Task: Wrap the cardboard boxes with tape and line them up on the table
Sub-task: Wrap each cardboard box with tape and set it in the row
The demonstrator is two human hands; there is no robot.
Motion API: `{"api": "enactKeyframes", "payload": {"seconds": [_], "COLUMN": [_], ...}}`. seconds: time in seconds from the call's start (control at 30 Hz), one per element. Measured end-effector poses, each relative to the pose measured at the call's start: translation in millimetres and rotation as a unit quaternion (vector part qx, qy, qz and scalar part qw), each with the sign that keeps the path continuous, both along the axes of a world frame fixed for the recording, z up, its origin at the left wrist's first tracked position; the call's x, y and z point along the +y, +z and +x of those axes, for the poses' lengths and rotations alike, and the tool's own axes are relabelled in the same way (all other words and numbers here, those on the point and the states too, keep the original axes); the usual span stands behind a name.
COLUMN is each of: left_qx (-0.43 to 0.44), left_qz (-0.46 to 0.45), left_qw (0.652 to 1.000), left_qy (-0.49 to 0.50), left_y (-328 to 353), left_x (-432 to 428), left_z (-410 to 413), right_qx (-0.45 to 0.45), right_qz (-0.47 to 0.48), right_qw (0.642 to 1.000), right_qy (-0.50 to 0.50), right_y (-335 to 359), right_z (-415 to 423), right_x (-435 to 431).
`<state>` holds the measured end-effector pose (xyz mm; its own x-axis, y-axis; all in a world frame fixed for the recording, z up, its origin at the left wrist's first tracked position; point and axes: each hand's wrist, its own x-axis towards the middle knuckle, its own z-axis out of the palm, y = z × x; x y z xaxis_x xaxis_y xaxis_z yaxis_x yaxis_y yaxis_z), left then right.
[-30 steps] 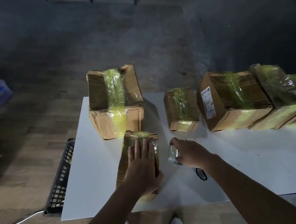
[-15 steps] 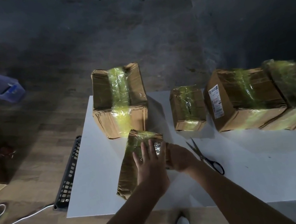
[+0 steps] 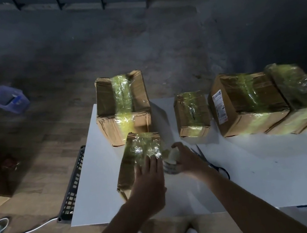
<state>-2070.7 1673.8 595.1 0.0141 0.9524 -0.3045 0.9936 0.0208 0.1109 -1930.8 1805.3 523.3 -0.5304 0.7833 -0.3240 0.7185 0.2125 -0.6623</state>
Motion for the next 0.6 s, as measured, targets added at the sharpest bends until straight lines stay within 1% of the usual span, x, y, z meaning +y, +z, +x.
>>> {"api": "enactKeyframes", "payload": {"seconds": [0.07, 0.13, 0.2, 0.3, 0.43, 0.53, 0.6], "left_qx": [-0.054, -0.120, -0.155, -0.183, -0.230, -0.232, -0.228], "left_qz": [0.035, 0.043, 0.047, 0.077, 0.051, 0.069, 0.105], "left_qw": [0.998, 0.992, 0.987, 0.980, 0.971, 0.969, 0.966], "left_qy": [-0.010, 0.001, 0.018, 0.018, 0.038, 0.040, 0.053], "left_y": [13.4, 30.1, 46.0, 64.2, 69.4, 64.0, 58.8], "left_x": [6.7, 14.7, 22.3, 36.2, 62.2, 81.0, 92.7], "left_z": [-12.4, -24.8, -34.7, -45.1, -47.2, -48.8, -49.1], "right_qx": [0.040, 0.050, 0.078, 0.093, 0.053, 0.050, 0.039], "right_qz": [-0.009, 0.025, 0.043, 0.049, 0.010, -0.018, -0.039], "right_qw": [0.998, 0.997, 0.995, 0.992, 0.994, 0.992, 0.989], "right_qy": [-0.051, -0.049, -0.049, -0.065, -0.096, -0.116, -0.136], "right_y": [11.2, 19.5, 26.5, 33.1, 34.8, 38.5, 40.7], "right_z": [2.9, 6.1, 8.9, 10.5, 17.6, 20.7, 19.6], "right_x": [6.1, 9.8, 11.6, 15.0, 16.5, 16.7, 19.2]}}
